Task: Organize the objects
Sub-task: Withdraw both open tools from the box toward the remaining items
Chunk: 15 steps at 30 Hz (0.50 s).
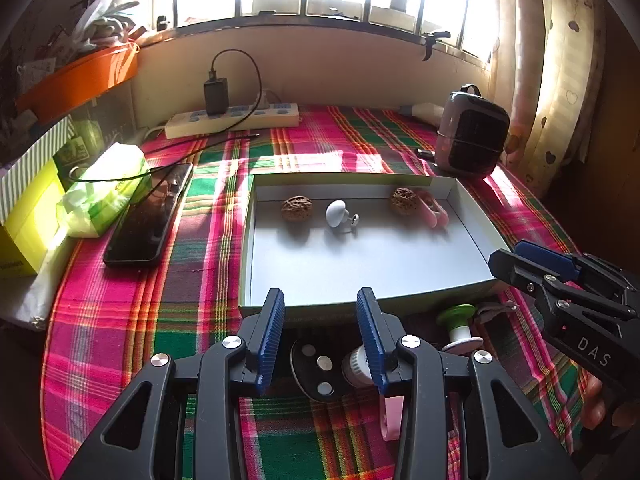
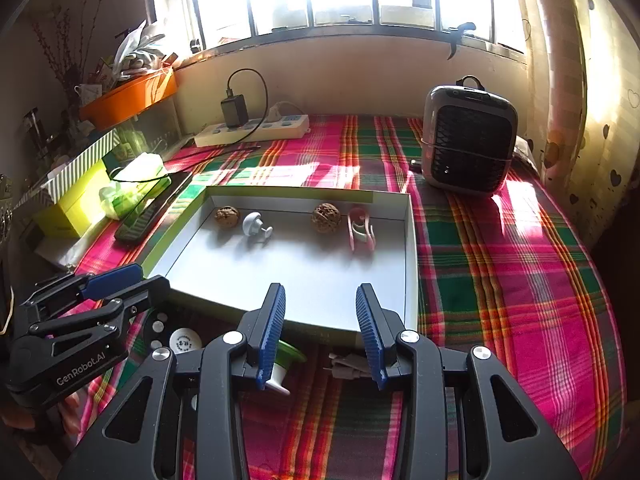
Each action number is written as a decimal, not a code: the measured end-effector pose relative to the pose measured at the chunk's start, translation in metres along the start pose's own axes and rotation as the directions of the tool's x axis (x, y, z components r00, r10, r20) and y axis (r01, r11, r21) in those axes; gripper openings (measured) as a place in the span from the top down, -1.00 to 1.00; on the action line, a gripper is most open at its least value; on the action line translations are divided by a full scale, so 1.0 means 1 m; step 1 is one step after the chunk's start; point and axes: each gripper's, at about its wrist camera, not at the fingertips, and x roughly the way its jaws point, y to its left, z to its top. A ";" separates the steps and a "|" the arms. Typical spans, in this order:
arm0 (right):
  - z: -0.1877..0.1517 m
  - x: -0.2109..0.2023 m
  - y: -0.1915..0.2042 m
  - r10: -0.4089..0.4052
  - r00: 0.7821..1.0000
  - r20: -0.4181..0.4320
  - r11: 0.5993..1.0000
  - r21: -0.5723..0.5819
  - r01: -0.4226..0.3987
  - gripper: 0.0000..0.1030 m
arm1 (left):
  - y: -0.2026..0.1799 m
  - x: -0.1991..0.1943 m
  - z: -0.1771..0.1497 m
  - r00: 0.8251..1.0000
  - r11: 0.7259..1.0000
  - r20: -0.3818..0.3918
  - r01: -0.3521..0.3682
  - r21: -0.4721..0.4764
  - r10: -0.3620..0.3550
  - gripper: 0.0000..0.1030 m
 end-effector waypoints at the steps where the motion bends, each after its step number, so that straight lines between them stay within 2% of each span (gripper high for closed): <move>1: -0.002 -0.002 0.000 0.003 1.000 0.003 1.000 0.001 -0.003 0.25 | 0.001 -0.002 -0.002 1.000 1.000 0.001 0.006 -0.001 -0.006 0.30; 4: -0.008 -0.007 0.001 0.008 1.000 0.007 1.000 -0.004 -0.008 0.25 | 0.002 -0.008 -0.010 0.999 0.999 -0.004 0.032 -0.009 -0.032 0.30; 9: -0.020 -0.012 0.002 0.030 1.000 0.007 1.000 0.005 -0.030 0.04 | -0.001 -0.015 -0.024 0.997 0.998 -0.021 0.068 -0.003 -0.068 0.30; 15: -0.032 -0.018 0.005 0.041 0.999 0.004 0.999 -0.003 -0.041 0.03 | -0.004 -0.016 -0.038 0.990 0.991 -0.041 0.131 -0.019 -0.131 0.30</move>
